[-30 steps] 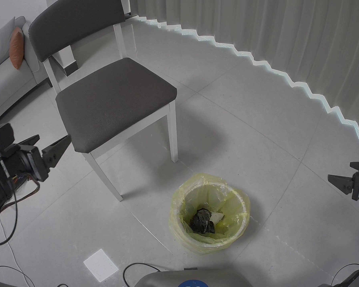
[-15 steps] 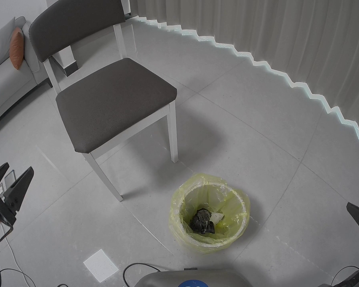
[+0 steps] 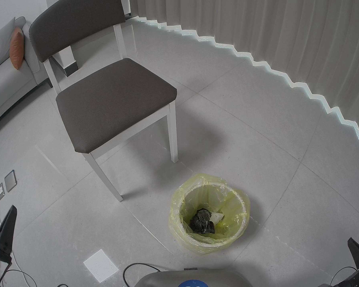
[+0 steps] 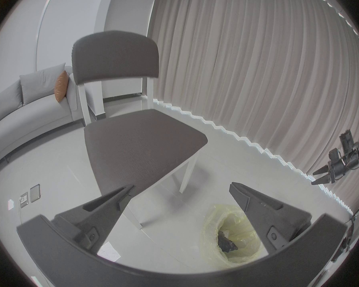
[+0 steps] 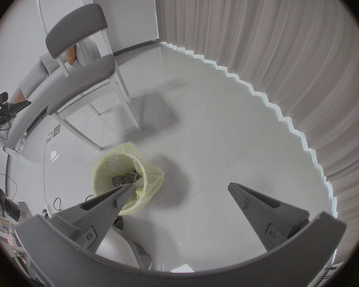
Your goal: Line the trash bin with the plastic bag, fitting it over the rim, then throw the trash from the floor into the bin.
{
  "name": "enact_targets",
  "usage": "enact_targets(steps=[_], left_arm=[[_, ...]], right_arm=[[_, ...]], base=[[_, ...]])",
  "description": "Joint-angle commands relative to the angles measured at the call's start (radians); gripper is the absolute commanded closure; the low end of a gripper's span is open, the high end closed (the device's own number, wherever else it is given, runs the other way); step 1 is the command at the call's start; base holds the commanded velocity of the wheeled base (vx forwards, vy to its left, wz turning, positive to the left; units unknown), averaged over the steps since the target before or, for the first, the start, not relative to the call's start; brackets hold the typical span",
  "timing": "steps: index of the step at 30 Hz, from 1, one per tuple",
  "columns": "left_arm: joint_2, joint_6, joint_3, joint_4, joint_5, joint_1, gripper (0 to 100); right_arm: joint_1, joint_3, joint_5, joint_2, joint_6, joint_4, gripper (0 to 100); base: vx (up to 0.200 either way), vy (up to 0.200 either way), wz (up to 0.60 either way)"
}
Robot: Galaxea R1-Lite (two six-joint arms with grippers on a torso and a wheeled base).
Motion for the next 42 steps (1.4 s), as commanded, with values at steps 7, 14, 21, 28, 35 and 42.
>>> enact_targets(steps=[7, 14, 21, 28, 35, 42], left_arm=[[-0.226, -0.024, 0.075, 0.027, -0.035, 0.070, 0], [-0.309, -0.027, 0.051, 0.129, -0.080, 0.122, 0], [-0.350, -0.037, 0.061, 0.139, -0.088, 0.146, 0], [-0.381, -0.040, 0.064, 0.199, -0.120, 0.157, 0], [-0.381, -0.033, 0.178, 0.124, 0.000, 0.157, 0], [-0.381, -0.030, 0.178, 0.254, 0.123, 0.157, 0]], right_arm=[[0.033, 0.042, 0.005, -0.175, 0.005, 0.039, 0], [0.062, 0.102, 0.020, -0.240, 0.002, 0.038, 0], [0.060, 0.223, -0.010, -0.240, -0.018, -0.166, 0], [0.060, 0.280, -0.046, -0.240, -0.016, -0.277, 0], [0.060, 0.280, -0.159, -0.240, -0.015, -0.285, 0], [0.060, 0.280, -0.262, -0.240, -0.015, -0.283, 0]], base=[[0.000, 0.000, 0.00], [0.000, 0.000, 0.00], [0.000, 0.000, 0.00], [0.000, 0.000, 0.00], [0.000, 0.000, 0.00], [0.000, 0.000, 0.00]])
